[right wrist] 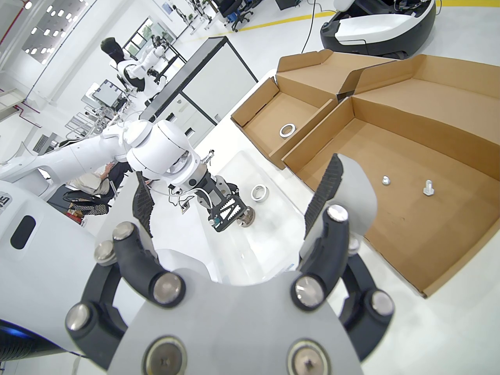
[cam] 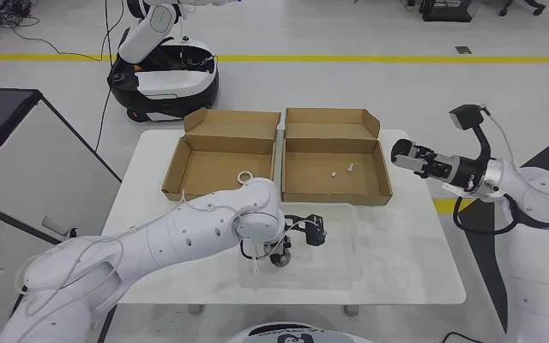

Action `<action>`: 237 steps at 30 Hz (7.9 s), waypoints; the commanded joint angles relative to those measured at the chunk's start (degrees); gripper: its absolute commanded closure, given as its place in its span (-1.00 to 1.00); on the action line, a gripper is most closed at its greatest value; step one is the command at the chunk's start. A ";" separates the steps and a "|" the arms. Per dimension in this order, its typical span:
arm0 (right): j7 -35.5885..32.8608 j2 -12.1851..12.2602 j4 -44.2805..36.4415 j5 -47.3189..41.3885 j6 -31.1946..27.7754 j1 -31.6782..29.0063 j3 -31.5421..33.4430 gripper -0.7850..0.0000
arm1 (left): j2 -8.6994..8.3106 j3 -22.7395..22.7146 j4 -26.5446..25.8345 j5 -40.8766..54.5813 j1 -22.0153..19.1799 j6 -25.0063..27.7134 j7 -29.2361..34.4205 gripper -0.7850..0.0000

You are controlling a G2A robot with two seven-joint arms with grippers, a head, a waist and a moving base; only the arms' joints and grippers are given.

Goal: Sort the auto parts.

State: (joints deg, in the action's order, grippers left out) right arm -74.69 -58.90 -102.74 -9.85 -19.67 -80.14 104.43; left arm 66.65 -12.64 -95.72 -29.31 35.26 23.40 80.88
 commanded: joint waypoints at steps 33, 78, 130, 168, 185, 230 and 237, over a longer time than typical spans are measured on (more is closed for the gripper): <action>0.00 0.00 0.00 -0.01 0.00 0.00 0.00 -1.00 | -0.02 -0.17 1.21 -2.33 1.76 1.95 -1.95 0.13; 0.00 0.00 0.00 -0.01 0.00 0.00 0.00 -1.00 | 0.30 -0.93 -0.78 -10.02 3.83 0.06 -1.61 0.15; 0.00 0.00 0.00 -0.01 0.00 0.00 0.00 -1.00 | 0.34 -4.60 -1.68 -10.85 6.76 -0.68 0.37 0.04; 0.00 0.00 0.00 -0.01 0.00 0.00 0.00 -1.00 | -0.96 -7.30 -9.03 -11.23 7.45 -3.55 3.55 1.00; 0.00 0.00 0.00 -0.01 0.00 0.00 0.00 -1.00 | -7.49 -11.94 -17.25 -2.08 2.38 -2.98 2.98 1.00; 0.00 0.00 0.00 -0.01 0.00 0.00 0.00 -1.00 | -23.87 -42.23 -10.62 43.82 25.83 31.20 -31.19 1.00; 0.00 0.00 0.00 -0.01 0.00 0.00 0.00 -1.00 | -26.29 -40.14 -10.78 56.62 23.73 34.60 -34.59 1.00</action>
State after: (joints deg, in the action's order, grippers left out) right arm -74.69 -58.90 -102.74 -9.86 -19.67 -80.14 104.43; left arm 40.61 -52.82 -106.25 24.63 59.32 58.06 46.23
